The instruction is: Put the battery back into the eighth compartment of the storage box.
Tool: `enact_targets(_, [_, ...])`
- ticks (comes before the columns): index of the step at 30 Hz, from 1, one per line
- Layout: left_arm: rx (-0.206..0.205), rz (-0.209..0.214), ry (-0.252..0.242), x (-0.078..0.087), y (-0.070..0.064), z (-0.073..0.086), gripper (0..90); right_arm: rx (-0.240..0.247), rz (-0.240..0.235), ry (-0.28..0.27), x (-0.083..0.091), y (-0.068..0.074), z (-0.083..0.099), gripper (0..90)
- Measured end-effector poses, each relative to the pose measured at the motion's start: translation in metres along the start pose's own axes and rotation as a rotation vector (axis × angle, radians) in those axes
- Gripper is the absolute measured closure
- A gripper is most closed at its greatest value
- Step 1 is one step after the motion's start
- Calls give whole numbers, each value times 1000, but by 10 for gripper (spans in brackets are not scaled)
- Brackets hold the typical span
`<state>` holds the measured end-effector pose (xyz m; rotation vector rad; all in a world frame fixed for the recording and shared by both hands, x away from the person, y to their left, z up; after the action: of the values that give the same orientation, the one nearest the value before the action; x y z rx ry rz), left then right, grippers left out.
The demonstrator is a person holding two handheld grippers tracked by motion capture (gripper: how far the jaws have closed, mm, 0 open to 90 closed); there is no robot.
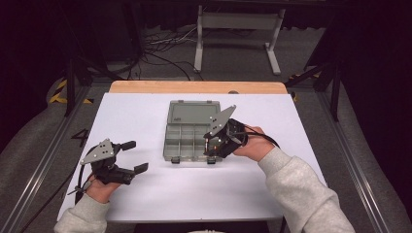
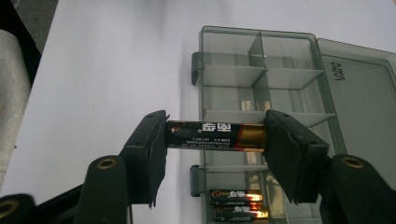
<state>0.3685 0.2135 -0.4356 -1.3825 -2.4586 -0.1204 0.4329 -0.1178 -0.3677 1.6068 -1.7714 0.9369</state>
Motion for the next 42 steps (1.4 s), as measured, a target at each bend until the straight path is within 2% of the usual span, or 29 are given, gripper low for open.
enact_targets(7, [8, 0, 2, 0, 0, 0, 67, -17, 25, 11, 3, -14, 5, 416])
enact_targets(13, [8, 2, 5, 0, 0, 1, 67, -36, 30, 21, 1, -26, 13, 416])
enact_targets(19, [4, 1, 7, -1, 0, 1, 67, -45, 30, 15, -2, -33, 18, 416])
enact_targets(21, [10, 6, 8, -1, 0, 1, 67, -49, 25, 29, -5, -35, 21, 415])
enact_targets(32, [11, 4, 7, 0, 0, 1, 66, -58, -1, 64, -19, -39, 32, 415])
enact_targets(42, [8, 2, 3, 0, 1, 1, 67, -52, -18, 85, -27, -36, 37, 415])
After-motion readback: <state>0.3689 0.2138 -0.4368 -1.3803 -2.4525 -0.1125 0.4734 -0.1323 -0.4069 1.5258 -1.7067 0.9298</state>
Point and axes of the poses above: each handheld gripper's, and its own axes: x roughly backward along the jaws, z roughly out of its underside, y roughly to its left, the point moved 3 cm from there along -x, roughly forward along the jaws
